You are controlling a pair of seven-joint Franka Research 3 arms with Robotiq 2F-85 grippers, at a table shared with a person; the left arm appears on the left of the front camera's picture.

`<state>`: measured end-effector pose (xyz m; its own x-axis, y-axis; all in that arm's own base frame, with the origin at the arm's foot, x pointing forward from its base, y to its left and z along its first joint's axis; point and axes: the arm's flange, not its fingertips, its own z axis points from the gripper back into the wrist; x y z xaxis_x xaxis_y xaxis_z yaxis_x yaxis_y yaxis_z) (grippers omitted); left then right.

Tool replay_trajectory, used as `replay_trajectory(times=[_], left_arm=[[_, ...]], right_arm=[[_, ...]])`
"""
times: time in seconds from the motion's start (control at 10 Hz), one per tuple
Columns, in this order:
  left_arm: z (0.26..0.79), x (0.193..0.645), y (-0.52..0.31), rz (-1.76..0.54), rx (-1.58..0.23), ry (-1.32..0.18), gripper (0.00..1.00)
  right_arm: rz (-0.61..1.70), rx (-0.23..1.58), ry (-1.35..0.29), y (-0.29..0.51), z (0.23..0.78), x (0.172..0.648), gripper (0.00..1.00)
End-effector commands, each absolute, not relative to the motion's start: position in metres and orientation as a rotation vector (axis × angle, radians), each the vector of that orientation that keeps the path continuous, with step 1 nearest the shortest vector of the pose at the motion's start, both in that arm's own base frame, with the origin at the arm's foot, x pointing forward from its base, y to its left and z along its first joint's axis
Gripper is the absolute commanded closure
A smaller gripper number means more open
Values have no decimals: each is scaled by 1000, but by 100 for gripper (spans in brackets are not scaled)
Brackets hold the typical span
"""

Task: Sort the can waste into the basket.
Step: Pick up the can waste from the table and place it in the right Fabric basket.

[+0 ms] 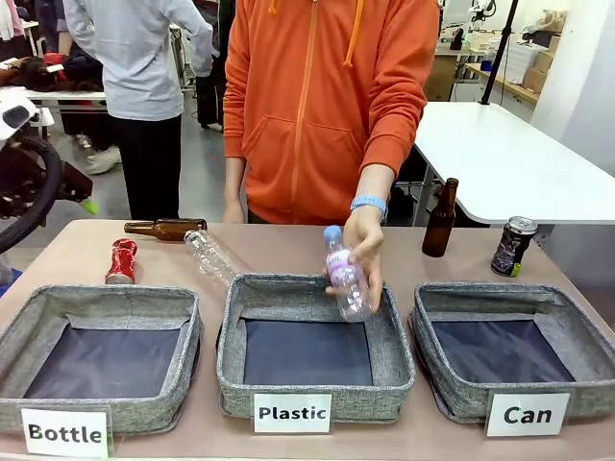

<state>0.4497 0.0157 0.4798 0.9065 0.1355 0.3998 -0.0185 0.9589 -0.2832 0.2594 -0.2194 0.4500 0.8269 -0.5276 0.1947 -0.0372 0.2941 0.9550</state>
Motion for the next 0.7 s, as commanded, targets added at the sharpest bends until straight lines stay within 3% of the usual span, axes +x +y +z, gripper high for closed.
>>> replay_trajectory(times=[0.0,0.2,0.6], left_arm=[[476,454,13,75,-245,-443,0],[457,506,4,-35,-238,-353,0],[407,567,3,-27,-202,-260,0]], right_arm=[[-327,1252,-563,-221,451,261,0],[-327,1252,-563,-221,451,261,0],[-327,1252,-563,-221,451,261,0]])
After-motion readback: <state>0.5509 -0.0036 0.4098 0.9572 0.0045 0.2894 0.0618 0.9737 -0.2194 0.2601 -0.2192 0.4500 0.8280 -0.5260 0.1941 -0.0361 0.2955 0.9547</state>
